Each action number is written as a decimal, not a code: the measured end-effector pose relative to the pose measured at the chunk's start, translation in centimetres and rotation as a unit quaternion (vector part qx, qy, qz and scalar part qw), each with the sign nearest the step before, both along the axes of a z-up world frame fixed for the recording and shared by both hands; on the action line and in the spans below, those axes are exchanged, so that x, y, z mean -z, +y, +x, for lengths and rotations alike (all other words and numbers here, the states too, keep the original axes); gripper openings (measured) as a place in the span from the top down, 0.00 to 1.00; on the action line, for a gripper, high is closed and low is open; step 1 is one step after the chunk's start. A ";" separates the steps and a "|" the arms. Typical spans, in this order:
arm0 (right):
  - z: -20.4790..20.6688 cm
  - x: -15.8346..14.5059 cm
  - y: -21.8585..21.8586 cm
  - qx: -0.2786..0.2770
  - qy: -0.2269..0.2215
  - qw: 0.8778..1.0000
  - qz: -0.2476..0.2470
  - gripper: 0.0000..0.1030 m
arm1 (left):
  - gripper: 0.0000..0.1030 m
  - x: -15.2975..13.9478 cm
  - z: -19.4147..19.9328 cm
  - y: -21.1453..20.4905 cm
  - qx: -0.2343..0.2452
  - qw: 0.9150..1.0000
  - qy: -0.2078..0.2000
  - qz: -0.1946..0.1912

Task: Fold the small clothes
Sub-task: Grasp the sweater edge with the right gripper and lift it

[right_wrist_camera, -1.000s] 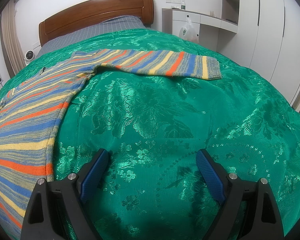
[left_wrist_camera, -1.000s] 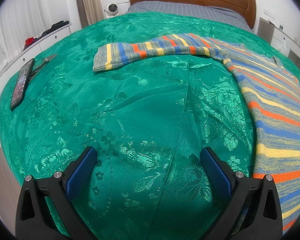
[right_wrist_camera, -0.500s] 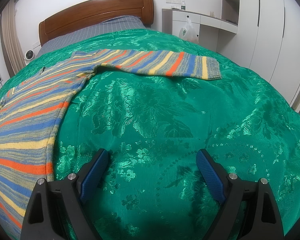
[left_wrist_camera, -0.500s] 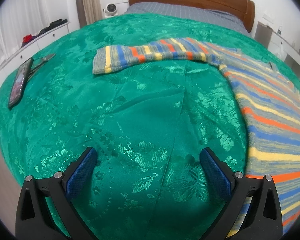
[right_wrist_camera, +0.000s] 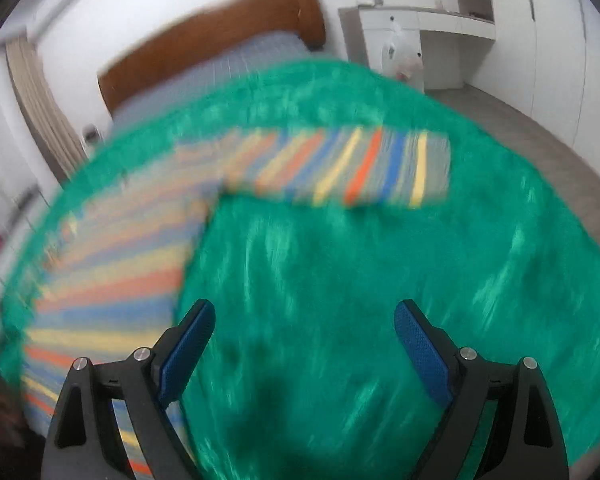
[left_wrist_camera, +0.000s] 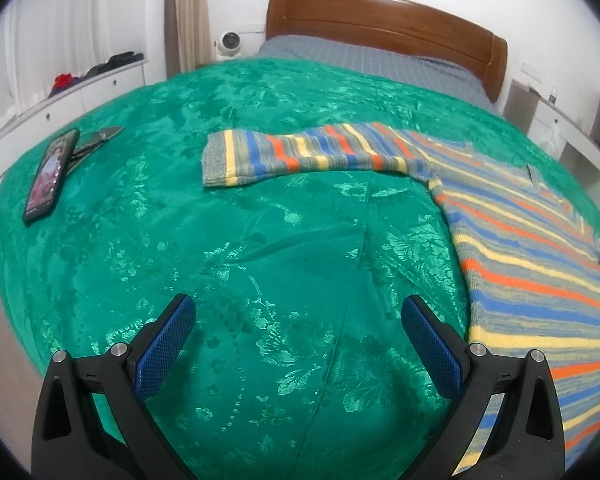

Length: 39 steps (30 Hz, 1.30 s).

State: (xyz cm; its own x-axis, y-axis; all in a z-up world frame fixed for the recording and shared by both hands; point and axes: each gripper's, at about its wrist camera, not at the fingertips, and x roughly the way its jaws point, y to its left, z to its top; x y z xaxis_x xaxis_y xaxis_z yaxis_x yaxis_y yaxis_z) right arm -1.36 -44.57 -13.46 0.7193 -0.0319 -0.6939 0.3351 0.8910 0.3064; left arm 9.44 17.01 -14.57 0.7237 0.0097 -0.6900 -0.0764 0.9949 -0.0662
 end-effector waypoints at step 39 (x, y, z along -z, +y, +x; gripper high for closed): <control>27.6 -9.5 16.3 -0.259 0.033 0.964 0.059 0.90 | 0.00 1.4 0.7 -0.6 0.010 0.999 0.032 0.011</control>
